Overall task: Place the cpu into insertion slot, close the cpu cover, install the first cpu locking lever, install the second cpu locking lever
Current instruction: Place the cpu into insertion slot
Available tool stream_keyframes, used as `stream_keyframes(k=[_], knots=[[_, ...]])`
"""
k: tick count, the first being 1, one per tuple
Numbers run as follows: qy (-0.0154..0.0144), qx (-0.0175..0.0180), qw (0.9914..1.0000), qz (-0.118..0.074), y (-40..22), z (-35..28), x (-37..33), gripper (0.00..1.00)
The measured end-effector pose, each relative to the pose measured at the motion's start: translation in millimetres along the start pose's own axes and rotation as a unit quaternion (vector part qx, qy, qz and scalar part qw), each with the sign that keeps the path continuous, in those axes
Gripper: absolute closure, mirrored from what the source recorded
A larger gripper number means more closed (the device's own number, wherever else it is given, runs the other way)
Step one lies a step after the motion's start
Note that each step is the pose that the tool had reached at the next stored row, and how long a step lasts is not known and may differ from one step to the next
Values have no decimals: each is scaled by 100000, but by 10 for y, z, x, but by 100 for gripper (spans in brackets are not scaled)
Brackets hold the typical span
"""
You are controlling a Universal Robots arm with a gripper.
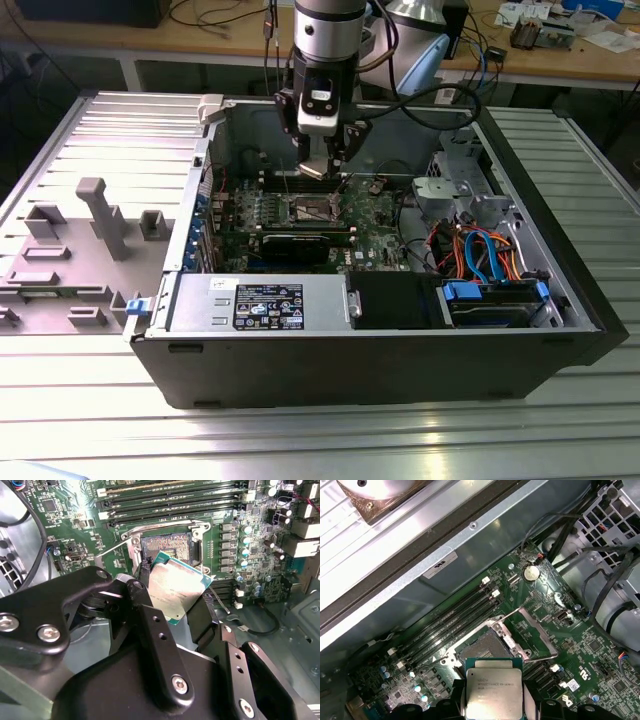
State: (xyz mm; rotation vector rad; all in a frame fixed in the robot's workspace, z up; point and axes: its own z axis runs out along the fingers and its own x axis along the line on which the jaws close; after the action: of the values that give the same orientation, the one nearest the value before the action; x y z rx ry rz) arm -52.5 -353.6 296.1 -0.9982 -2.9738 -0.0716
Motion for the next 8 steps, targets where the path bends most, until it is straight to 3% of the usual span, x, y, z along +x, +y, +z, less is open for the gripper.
stream_keyframes(k=[8], knots=[[-39,-13,99996,883,0,0,0,45]])
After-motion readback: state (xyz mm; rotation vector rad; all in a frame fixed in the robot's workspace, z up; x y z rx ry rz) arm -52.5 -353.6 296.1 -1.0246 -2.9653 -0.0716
